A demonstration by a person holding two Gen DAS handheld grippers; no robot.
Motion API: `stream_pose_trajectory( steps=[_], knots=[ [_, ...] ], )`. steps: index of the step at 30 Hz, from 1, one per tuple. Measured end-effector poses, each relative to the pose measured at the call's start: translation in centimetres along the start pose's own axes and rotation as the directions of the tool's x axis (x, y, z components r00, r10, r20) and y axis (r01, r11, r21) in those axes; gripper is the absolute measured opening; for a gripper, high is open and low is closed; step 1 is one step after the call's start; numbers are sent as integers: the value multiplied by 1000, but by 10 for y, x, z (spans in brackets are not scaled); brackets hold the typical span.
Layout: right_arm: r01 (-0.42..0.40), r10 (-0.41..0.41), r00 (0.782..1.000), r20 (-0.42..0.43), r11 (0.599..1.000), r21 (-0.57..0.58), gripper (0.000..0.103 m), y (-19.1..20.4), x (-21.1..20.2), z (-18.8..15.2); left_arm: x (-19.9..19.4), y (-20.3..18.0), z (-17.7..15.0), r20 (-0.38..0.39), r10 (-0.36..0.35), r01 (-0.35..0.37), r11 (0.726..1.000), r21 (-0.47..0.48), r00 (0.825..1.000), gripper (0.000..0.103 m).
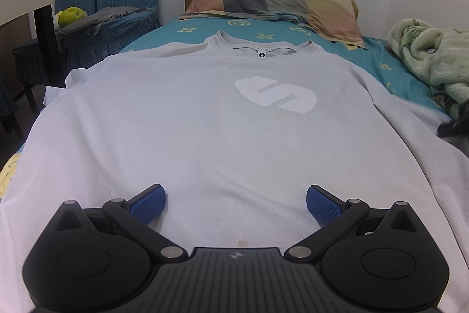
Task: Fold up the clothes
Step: 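Grasp the sleeve with the right gripper and fold it over the shirt body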
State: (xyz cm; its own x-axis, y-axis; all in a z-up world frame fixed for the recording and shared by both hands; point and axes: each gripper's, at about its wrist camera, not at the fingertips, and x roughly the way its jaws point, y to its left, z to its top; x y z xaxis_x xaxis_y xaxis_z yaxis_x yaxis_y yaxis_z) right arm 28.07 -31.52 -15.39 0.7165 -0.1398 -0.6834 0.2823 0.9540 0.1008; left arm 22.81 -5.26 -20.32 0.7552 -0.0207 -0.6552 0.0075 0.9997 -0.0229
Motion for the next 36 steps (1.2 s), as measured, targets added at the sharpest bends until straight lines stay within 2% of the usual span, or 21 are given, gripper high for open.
stream_pose_trajectory(
  steps=[3,7,9,10,15,22,23,24,25,26,27,29,30,32,36],
  knots=[
    [49,-43,992,122,998,-46,4,3,-24,20,0,0,0,0,0,0,1000,1,1000,103],
    [168,-123,951,284,976,-141,4,8,-42,38,0,0,0,0,0,0,1000,0,1000,103],
    [179,-130,940,316,975,-131,4,0,-39,39,0,-1,0,0,1,-1,1000,0,1000,103],
    [169,-123,940,319,978,-120,5,-5,-35,40,0,-1,0,0,1,-1,1000,-1,1000,103],
    [84,-71,970,233,995,-47,6,-28,-8,37,0,-1,0,0,1,-1,1000,0,1000,103],
    [-18,-1,988,154,992,128,10,-43,-12,47,0,1,0,0,-1,1,1000,1,1000,103],
    [-35,13,988,151,989,144,15,-44,-16,47,0,1,0,0,-1,1,1000,1,1000,103],
    [-52,28,988,149,986,160,32,-45,-21,46,0,1,0,0,-1,1,1000,1,1000,103],
    [-69,43,988,149,982,174,42,-46,-26,46,0,1,0,0,-1,1,1000,1,1000,103],
    [-84,56,986,155,980,183,56,-47,-31,44,0,1,0,0,-1,1,1000,1,1000,103],
    [-99,69,985,160,976,191,62,-49,-37,42,0,1,0,-1,-1,1,1000,1,1000,103],
    [-129,99,985,143,966,223,62,-53,-44,39,0,2,0,-1,-1,1,1000,2,1000,103],
    [-148,120,986,120,954,261,62,-57,-46,35,0,2,0,0,-2,2,1000,1,1000,103],
    [-184,180,983,49,902,390,63,-66,-43,24,0,2,-1,2,-1,1,1000,1,1000,103],
    [-203,315,946,-75,758,620,63,-70,-21,-8,0,1,-1,2,0,0,1000,2,1000,103]
  ],
)
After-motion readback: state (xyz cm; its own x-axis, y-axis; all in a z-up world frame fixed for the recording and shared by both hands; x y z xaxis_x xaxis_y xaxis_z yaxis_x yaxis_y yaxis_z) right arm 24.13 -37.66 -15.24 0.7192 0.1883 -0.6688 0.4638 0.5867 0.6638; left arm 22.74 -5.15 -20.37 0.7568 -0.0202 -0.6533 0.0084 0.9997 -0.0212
